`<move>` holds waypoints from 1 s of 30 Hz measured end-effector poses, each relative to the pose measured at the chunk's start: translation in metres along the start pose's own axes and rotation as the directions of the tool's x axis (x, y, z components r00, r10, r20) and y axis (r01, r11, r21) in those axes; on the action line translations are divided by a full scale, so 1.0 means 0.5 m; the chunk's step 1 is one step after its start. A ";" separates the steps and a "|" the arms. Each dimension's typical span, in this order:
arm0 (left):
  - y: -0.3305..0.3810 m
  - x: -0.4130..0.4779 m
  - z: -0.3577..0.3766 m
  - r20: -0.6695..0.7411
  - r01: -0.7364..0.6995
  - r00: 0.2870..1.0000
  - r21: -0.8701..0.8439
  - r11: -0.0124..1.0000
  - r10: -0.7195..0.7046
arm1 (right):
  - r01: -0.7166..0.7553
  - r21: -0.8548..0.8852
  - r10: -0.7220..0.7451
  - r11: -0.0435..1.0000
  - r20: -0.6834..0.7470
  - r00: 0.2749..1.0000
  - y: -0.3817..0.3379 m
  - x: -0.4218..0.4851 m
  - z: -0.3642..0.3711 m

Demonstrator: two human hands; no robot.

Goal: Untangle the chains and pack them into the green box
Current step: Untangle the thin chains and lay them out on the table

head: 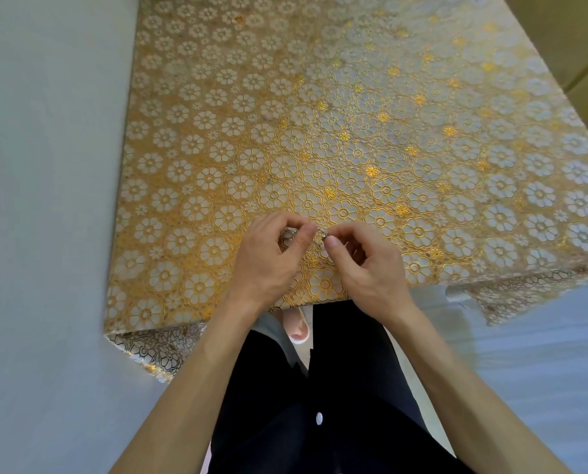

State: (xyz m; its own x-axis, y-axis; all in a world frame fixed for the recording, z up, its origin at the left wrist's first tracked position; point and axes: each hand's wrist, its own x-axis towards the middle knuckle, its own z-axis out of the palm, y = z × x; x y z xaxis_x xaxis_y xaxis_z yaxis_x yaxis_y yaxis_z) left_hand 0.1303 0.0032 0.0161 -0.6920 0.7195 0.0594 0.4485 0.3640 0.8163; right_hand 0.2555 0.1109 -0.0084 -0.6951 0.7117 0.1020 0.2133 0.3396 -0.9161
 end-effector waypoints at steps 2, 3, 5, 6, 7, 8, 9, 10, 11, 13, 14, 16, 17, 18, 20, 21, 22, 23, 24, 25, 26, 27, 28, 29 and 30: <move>0.001 -0.001 -0.003 0.011 0.018 1.000 -0.005 1.000 -0.018 | -0.017 -0.008 0.016 1.000 -0.007 1.000 0.001 0.001 0.001; 0.002 -0.002 -0.004 0.022 0.039 0.999 -0.018 0.999 -0.039 | -0.024 -0.006 0.024 1.000 -0.011 1.000 0.002 0.001 0.002; 0.009 -0.005 -0.009 0.057 0.096 0.994 -0.081 0.992 -0.091 | -0.026 -0.001 0.026 1.000 -0.016 1.000 0.002 0.002 0.004; 0.012 -0.006 -0.012 0.076 0.120 0.991 -0.118 0.986 -0.111 | -0.023 -0.003 0.023 1.000 -0.018 1.000 0.002 0.002 0.004; 0.014 -0.006 -0.014 0.090 0.136 0.988 -0.150 0.979 -0.124 | -0.019 -0.008 0.019 1.000 -0.019 1.000 0.001 0.001 0.004; 0.016 -0.006 -0.017 0.101 0.151 0.986 -0.180 0.972 -0.134 | -0.016 -0.013 0.016 1.000 -0.018 1.000 0.000 0.001 0.004; 0.018 -0.006 -0.019 0.112 0.165 0.983 -0.206 0.965 -0.144 | -0.014 -0.017 0.014 1.000 -0.013 1.000 0.000 0.001 0.004; 0.020 -0.005 -0.022 0.124 0.176 0.981 -0.228 0.957 -0.151 | -0.014 -0.022 0.013 1.000 -0.007 1.000 -0.001 0.001 0.004; 0.021 -0.004 -0.024 0.134 0.187 0.978 -0.250 0.950 -0.157 | -0.013 -0.029 0.012 1.000 -0.004 1.000 -0.001 0.001 0.005; 0.024 -0.004 -0.028 0.157 0.214 0.972 -0.295 0.931 -0.174 | -0.011 -0.042 0.010 0.999 -0.003 1.000 -0.001 0.000 0.006; 0.027 -0.005 -0.031 0.168 0.233 0.968 -0.325 0.917 -0.187 | -0.012 -0.044 0.012 0.999 -0.003 1.000 -0.001 0.000 0.006; 0.029 -0.005 -0.036 0.190 0.274 0.958 -0.397 0.876 -0.214 | -0.016 -0.044 0.016 0.999 -0.001 1.000 0.000 -0.001 0.007; 0.030 -0.005 -0.038 0.204 0.297 0.952 -0.422 0.857 -0.229 | -0.018 -0.048 0.018 0.999 0.001 1.000 -0.001 -0.002 0.007; 0.030 -0.004 -0.041 0.221 0.322 0.943 -0.436 0.840 -0.247 | -0.021 -0.052 0.021 0.998 0.002 1.000 -0.001 -0.002 0.008; 0.030 -0.002 -0.046 0.258 0.373 0.924 -0.460 0.805 -0.281 | -0.030 -0.058 0.030 0.998 0.001 1.000 -0.002 -0.001 0.008; 0.028 -0.002 -0.049 0.276 0.395 0.915 -0.473 0.787 -0.294 | -0.035 -0.058 0.035 0.998 0.001 0.999 -0.002 -0.001 0.008; 0.027 -0.001 -0.053 0.291 0.414 0.907 -0.482 0.772 -0.304 | -0.038 -0.057 0.038 0.998 0.001 0.999 -0.002 -0.001 0.008; 0.024 0.000 -0.057 0.304 0.428 0.900 -0.487 0.761 -0.312 | -0.039 -0.055 0.039 0.998 0.000 0.999 -0.002 -0.001 0.008; 0.023 0.000 -0.061 0.314 0.438 0.895 -0.491 0.753 -0.317 | -0.037 -0.055 0.037 0.998 -0.002 0.999 -0.002 -0.001 0.009; 0.021 0.001 -0.064 0.323 0.445 0.892 -0.498 0.745 -0.317 | -0.034 -0.059 0.034 0.998 -0.003 0.999 -0.002 -0.001 0.009; 0.021 0.001 -0.067 0.331 0.449 0.890 -0.507 0.736 -0.315 | -0.033 -0.063 0.032 0.997 -0.005 0.999 -0.002 -0.001 0.010; 0.020 0.000 -0.068 0.340 0.452 0.888 -0.522 0.724 -0.310 | -0.035 -0.063 0.035 0.997 -0.007 0.999 -0.002 -0.001 0.011; 0.019 -0.001 -0.070 0.348 0.456 0.886 -0.543 0.705 -0.306 | -0.041 -0.060 0.041 0.997 -0.009 0.999 -0.003 -0.002 0.011; 0.017 -0.002 -0.071 0.353 0.460 0.885 -0.574 0.678 -0.302 | -0.048 -0.056 0.048 0.997 -0.010 0.999 -0.003 -0.002 0.012; 0.015 -0.004 -0.071 0.357 0.462 0.886 -0.607 0.647 -0.297 | -0.055 -0.051 0.054 0.997 -0.009 0.998 -0.004 -0.002 0.012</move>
State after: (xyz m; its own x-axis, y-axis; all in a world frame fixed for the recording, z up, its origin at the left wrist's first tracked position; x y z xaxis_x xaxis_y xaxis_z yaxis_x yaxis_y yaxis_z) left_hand 0.1148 -0.0165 0.0427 -0.5441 0.7403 -0.3949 -0.3728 0.2083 0.9042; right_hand 0.2517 0.1060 -0.0088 -0.6760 0.7348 0.0556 0.2858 0.3310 -0.8993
